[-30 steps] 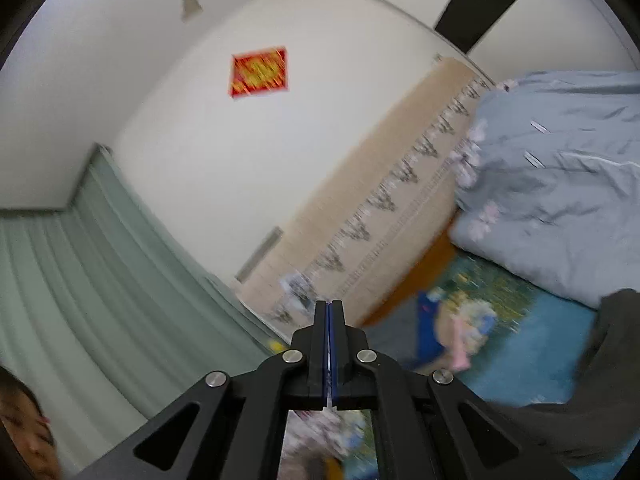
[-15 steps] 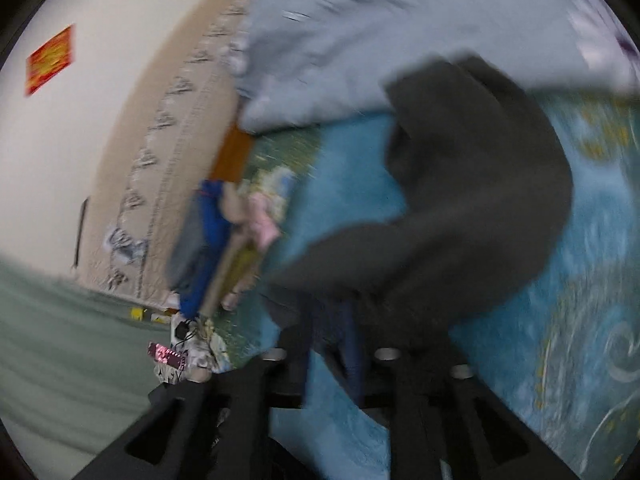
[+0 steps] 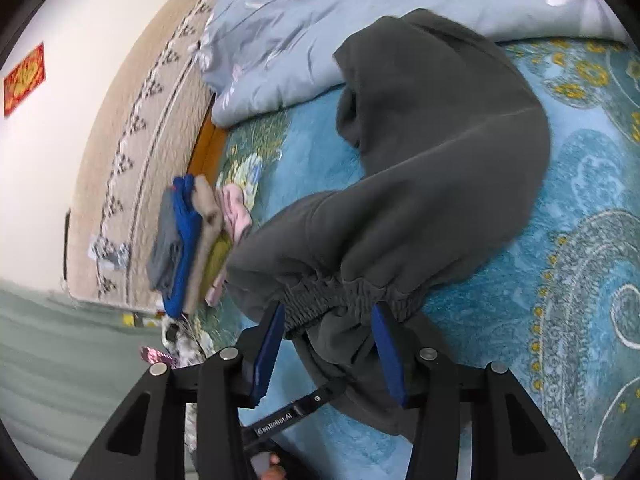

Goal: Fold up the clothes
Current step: 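Grasp the sweatpants leg with the left gripper while the right gripper holds the waistband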

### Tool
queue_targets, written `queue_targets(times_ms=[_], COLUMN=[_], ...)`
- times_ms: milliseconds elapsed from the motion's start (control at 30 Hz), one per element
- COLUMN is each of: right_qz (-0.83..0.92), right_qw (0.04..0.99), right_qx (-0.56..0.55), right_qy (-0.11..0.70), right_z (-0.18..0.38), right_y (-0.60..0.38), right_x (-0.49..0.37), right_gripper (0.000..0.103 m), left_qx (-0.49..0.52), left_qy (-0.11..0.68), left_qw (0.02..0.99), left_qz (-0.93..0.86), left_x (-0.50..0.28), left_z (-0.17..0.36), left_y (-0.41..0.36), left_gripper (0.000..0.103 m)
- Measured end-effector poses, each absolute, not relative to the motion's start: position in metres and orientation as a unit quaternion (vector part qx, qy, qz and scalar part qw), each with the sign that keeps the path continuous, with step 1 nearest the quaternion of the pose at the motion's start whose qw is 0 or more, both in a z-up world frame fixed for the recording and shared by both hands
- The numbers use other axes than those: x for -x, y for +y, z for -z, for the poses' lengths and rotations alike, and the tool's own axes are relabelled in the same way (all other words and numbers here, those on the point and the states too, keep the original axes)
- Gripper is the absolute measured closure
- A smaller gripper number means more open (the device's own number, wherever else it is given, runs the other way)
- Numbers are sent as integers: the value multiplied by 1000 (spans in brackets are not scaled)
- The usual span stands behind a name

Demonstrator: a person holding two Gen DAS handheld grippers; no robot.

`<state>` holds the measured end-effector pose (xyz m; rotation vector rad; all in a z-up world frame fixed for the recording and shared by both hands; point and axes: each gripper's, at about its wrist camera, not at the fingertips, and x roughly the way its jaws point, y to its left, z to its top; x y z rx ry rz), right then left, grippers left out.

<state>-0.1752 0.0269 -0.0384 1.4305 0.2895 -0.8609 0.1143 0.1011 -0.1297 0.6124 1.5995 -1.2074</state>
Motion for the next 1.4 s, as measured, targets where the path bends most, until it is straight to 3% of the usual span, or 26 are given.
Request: queue_targets(times_ms=[200,367,600,800,933,967,1067,1400], right_qz=[340,321,358,424,425,424,421,454], right_qw=[673,671,650,616,608,607,612,665], right_qx=[-641,-654,-657,-658,-669,-671,-669,-588], right_qy=[145,139,136,88,50,38,7,-80], right_z=[59,83,104,109,97,93,73,-37], right_y=[19,16,12,11,9,9,8,49], right_x=[124,72,22,33,48,54,77,211], right_gripper=[50,49,47,48,65,76,85,90], left_qx=[-240,-193,-165,-150,-146,-142,-134,-122], left_qy=[604,603,616,611,610,612,613,606], left_qw=[558,582,583,584,585,583,583,588], left_qz=[516,509,503,513,514,515,516,522], left_x=[-179,-240,-249,-248,-252,-255,-255,-254], left_z=[98,82,91,89,90,90,90,79], left_y=[93,88,106,112,113,116,120,126], left_gripper=[98,98,98,98,98,98,98,98])
